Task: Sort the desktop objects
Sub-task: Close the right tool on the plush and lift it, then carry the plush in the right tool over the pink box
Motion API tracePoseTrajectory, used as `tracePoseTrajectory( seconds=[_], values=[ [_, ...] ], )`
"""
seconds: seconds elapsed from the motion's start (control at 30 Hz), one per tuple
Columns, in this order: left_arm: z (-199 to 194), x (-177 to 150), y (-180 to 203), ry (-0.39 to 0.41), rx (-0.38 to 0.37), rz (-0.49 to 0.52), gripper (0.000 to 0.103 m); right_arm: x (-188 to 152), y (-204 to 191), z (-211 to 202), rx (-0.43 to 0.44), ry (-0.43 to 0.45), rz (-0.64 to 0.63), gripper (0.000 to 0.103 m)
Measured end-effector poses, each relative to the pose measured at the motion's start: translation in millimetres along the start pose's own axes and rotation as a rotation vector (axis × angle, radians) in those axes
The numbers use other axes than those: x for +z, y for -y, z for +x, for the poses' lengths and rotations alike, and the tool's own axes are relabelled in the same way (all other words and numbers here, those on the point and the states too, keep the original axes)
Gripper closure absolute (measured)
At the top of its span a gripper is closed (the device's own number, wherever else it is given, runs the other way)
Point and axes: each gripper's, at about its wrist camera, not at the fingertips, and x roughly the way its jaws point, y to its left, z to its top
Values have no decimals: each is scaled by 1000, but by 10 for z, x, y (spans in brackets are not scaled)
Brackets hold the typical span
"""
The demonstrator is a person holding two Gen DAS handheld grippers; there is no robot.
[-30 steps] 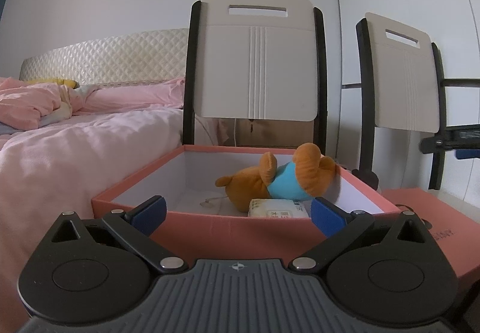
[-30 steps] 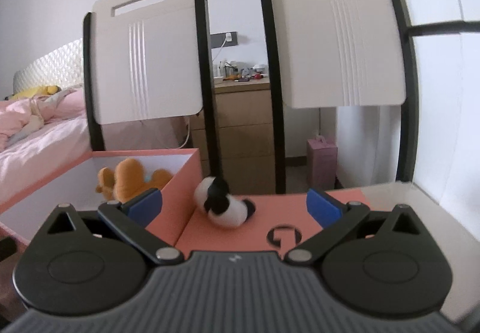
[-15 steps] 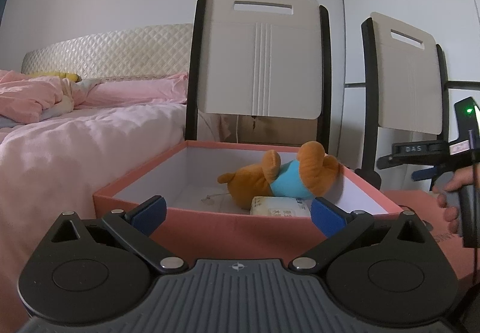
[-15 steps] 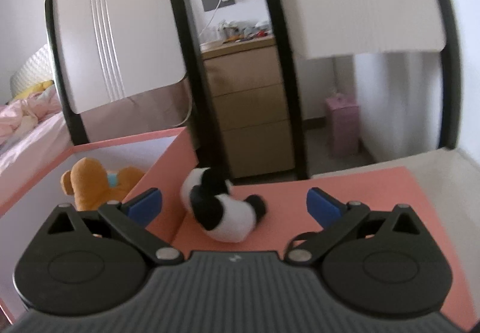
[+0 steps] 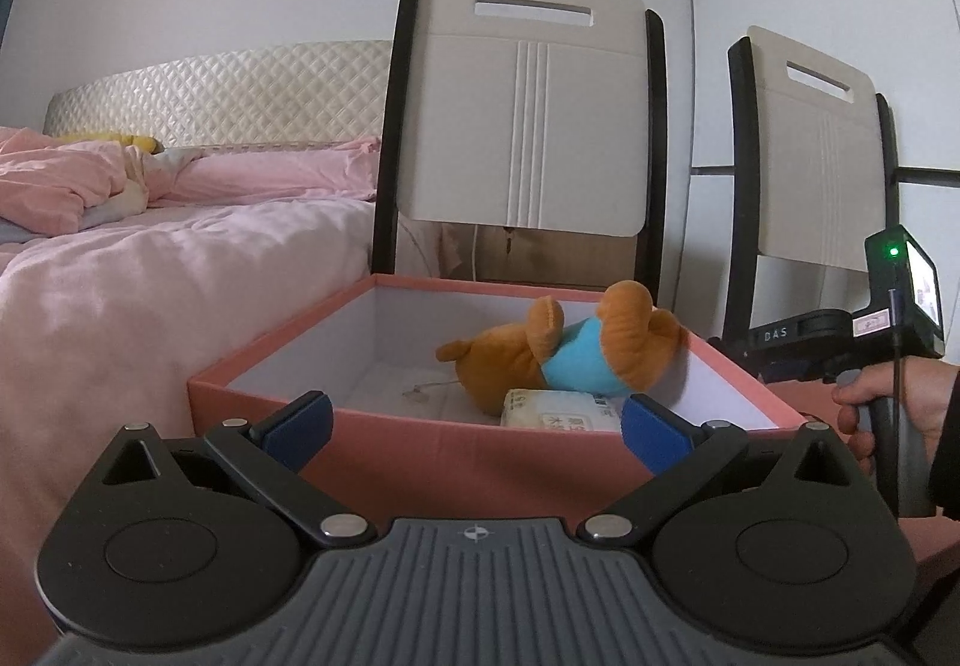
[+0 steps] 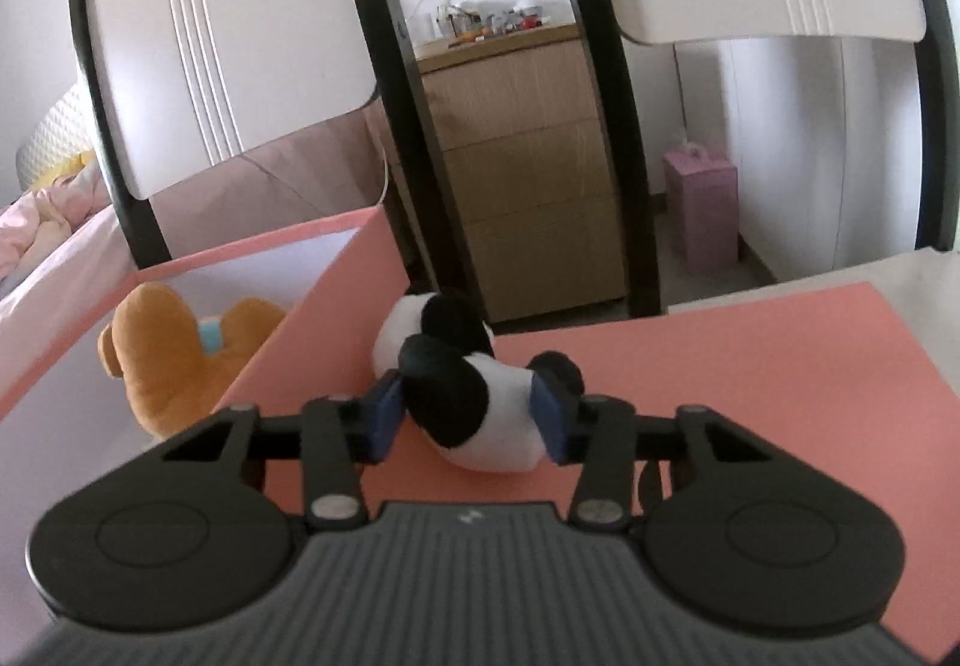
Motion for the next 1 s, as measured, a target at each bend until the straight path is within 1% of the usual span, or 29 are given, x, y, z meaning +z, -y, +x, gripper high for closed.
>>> tracePoseTrajectory(
  seconds=[0.07,0.1,0.2,0.37,0.6,0.73,0.8,0.87,0.93,1.0],
  values=[
    [-2,-2,3,0,1,1,0,-4,-3,6,3,10,3,64],
    [-4,-2,5,1,1,2,0,-5,-1,0,1,17,5,69],
    [-12,-3,12,4,1,4,0,20,-1,-61,-1,39,12,77],
    [-23,-3,31,8,-1,10,0,70,9,-247,14,79,26,79],
    [-36,-4,52,12,-2,17,0,156,-96,-511,27,158,-3,80],
    [-30,1,48,11,0,17,0,265,-197,-712,49,215,-34,80],
    [-22,5,37,7,2,11,0,340,-275,-852,77,263,-59,80],
    [-13,8,33,4,4,7,0,416,-379,-973,123,305,-87,80],
    [-6,10,29,1,8,5,0,494,-515,-1050,173,320,-109,80],
    [-9,18,21,2,9,0,0,554,-657,-1073,219,317,-131,80]
  ],
)
